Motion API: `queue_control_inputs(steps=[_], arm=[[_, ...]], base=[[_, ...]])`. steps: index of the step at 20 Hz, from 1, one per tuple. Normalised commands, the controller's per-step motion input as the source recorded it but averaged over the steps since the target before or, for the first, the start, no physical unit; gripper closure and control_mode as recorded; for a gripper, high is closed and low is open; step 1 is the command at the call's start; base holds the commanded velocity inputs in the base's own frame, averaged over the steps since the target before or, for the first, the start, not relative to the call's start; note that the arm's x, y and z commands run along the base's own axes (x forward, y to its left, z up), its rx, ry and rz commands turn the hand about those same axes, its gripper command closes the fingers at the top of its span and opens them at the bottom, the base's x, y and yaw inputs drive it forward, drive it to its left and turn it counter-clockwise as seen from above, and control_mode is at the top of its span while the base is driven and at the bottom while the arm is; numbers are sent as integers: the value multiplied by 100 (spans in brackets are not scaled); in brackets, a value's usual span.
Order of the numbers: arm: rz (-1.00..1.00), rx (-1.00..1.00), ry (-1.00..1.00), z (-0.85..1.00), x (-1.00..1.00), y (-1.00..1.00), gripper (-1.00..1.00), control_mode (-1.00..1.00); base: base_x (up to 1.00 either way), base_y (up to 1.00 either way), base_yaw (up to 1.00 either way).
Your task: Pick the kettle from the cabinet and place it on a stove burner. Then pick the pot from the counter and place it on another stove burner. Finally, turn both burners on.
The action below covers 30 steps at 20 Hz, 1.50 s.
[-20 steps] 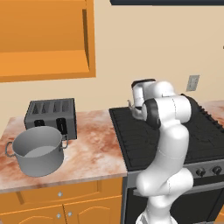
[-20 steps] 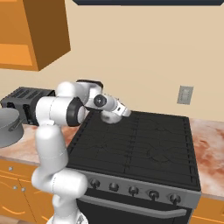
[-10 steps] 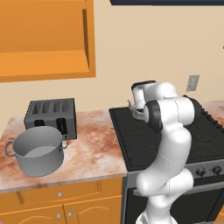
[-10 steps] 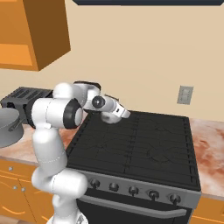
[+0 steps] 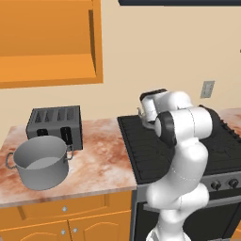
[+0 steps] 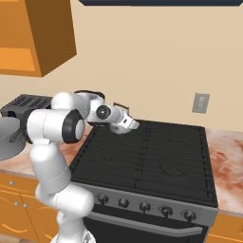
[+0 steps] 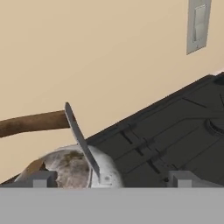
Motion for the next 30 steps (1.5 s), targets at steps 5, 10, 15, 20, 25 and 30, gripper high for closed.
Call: queue_control_inputs(steps=[5, 10, 15, 20, 25, 30], arm=[[0, 0, 0, 5, -29, 16, -100, -100], [0, 0, 0, 19, -30, 15, -100, -100], [0, 0, 0, 31, -29, 11, -100, -100], [0, 0, 5, 36, -27, 8, -100, -100], [0, 4, 13, 40, -33, 2, -100, -100], [0, 8, 15, 29, -39, 0, -100, -100]], base=[[0, 0, 0], [0, 0, 0], [0, 0, 0], [0, 0, 0], [0, 0, 0], [0, 0, 0]])
